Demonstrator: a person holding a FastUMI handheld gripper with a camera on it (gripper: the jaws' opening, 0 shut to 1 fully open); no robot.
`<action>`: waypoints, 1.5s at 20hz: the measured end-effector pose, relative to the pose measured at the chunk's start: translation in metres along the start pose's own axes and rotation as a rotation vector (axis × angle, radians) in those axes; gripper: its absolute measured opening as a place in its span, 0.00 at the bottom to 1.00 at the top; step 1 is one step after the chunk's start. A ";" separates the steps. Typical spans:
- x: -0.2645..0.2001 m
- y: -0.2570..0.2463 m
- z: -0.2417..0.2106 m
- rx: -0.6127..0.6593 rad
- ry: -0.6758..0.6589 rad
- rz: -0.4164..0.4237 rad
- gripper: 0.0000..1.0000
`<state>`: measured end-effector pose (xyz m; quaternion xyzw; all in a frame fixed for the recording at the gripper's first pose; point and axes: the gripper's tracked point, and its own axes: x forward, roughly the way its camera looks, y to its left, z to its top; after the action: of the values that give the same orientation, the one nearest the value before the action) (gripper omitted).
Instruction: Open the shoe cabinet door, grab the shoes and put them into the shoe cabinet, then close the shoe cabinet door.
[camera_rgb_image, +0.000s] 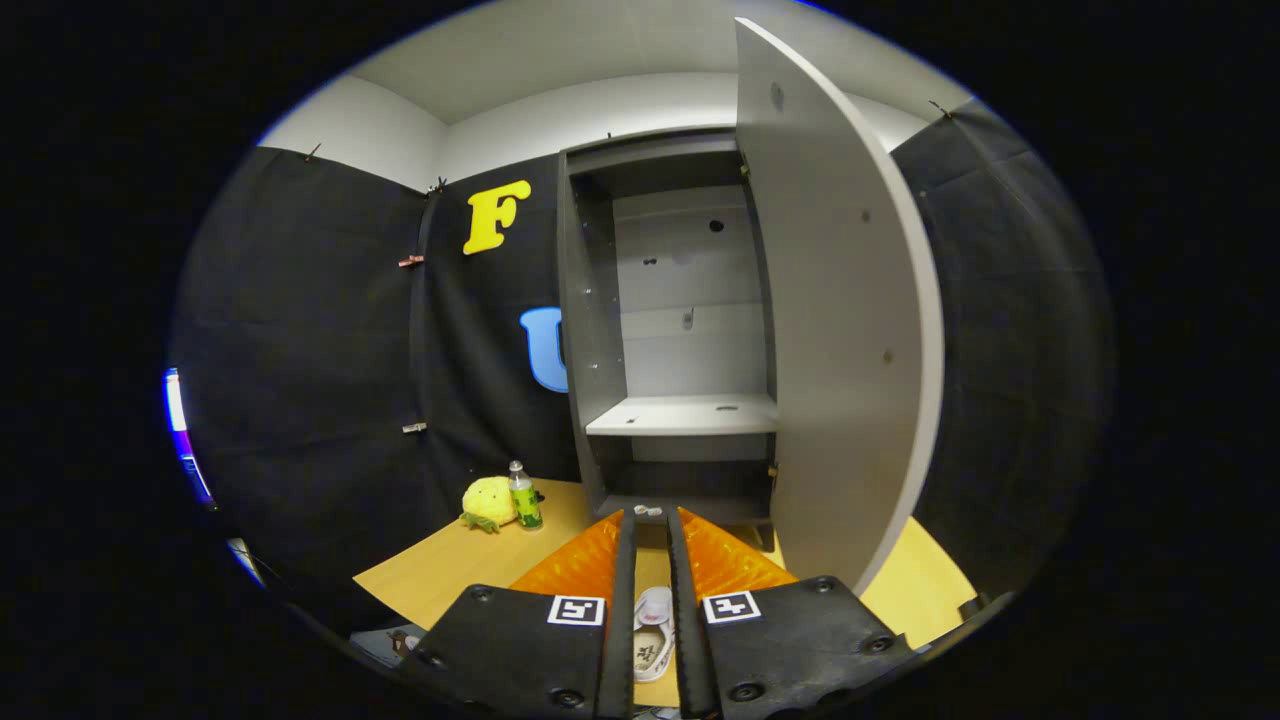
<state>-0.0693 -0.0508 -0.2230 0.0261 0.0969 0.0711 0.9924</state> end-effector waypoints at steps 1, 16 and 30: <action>0.008 0.005 -0.019 0.001 0.020 -0.004 0.21; 0.087 0.008 -0.268 0.051 0.442 -0.223 0.22; 0.130 -0.008 -0.327 0.049 0.555 -0.242 0.22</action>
<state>-0.0063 -0.0277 -0.5682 0.0181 0.3683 -0.0454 0.9284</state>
